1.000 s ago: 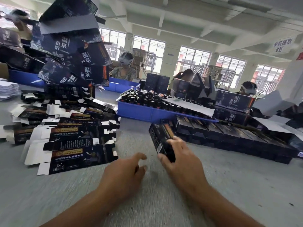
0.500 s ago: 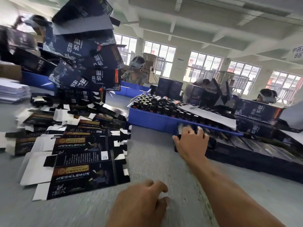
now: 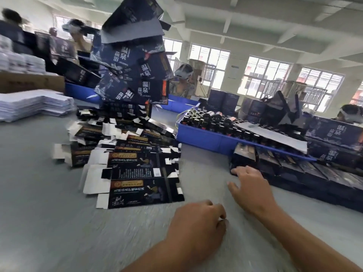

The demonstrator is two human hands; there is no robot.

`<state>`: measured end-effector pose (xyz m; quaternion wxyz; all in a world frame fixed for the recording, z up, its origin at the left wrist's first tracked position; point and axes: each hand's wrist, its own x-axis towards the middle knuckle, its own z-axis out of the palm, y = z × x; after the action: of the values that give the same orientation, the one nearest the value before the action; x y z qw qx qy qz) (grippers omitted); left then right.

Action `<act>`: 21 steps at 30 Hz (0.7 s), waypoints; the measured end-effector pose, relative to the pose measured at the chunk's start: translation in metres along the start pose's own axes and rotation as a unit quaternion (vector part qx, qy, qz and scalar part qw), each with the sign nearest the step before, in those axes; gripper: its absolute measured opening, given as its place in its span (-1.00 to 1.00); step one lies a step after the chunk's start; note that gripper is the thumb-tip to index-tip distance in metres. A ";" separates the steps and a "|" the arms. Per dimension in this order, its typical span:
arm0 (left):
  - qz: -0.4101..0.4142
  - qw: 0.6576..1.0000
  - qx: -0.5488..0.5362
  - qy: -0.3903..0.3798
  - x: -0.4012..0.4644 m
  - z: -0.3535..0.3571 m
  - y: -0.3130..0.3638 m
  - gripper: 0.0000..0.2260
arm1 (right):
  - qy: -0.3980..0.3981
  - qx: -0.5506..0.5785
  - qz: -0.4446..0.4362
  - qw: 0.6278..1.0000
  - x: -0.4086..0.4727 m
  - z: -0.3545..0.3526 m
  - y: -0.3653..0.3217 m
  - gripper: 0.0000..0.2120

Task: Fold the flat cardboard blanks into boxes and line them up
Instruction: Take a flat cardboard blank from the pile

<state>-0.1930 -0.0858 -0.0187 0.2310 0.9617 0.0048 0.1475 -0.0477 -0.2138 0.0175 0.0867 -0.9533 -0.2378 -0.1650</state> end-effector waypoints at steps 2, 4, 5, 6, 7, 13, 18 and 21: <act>0.008 1.000 0.001 0.012 -0.001 0.001 0.000 -0.76 | -0.052 0.041 -0.013 0.998 -0.031 0.000 -0.005 -0.59; 0.012 1.000 -0.011 0.022 -0.001 0.000 -0.001 -0.76 | -0.093 0.086 -0.027 0.992 -0.057 -0.003 -0.009 -0.60; 0.010 0.999 -0.020 0.026 -0.001 -0.001 -0.002 -0.76 | -0.108 0.098 -0.035 0.989 -0.068 -0.006 -0.010 -0.61; 0.011 0.999 -0.022 0.035 -0.001 -0.002 -0.004 -0.76 | -0.117 0.104 -0.042 0.987 -0.076 -0.009 -0.010 -0.61; 0.013 0.999 -0.013 0.050 0.000 -0.004 -0.007 -0.75 | -0.125 0.111 -0.046 0.985 -0.082 -0.012 -0.010 -0.61; -0.096 0.973 0.102 0.184 0.014 -0.032 -0.050 -0.62 | -0.139 0.141 -0.035 0.980 -0.104 -0.013 -0.011 -0.65; -0.245 0.958 0.118 0.089 0.009 -0.047 -0.089 -0.38 | -0.117 0.149 -0.026 0.982 -0.112 -0.013 -0.013 -0.61; -0.251 0.956 0.147 0.047 0.009 -0.048 -0.092 -0.24 | -0.111 0.155 -0.028 0.981 -0.115 -0.015 -0.013 -0.61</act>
<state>-0.1929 0.0180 -0.0162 0.1161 0.9448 0.2785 0.1276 -0.1539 -0.2550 -0.0082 0.2020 -0.9335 -0.2955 -0.0216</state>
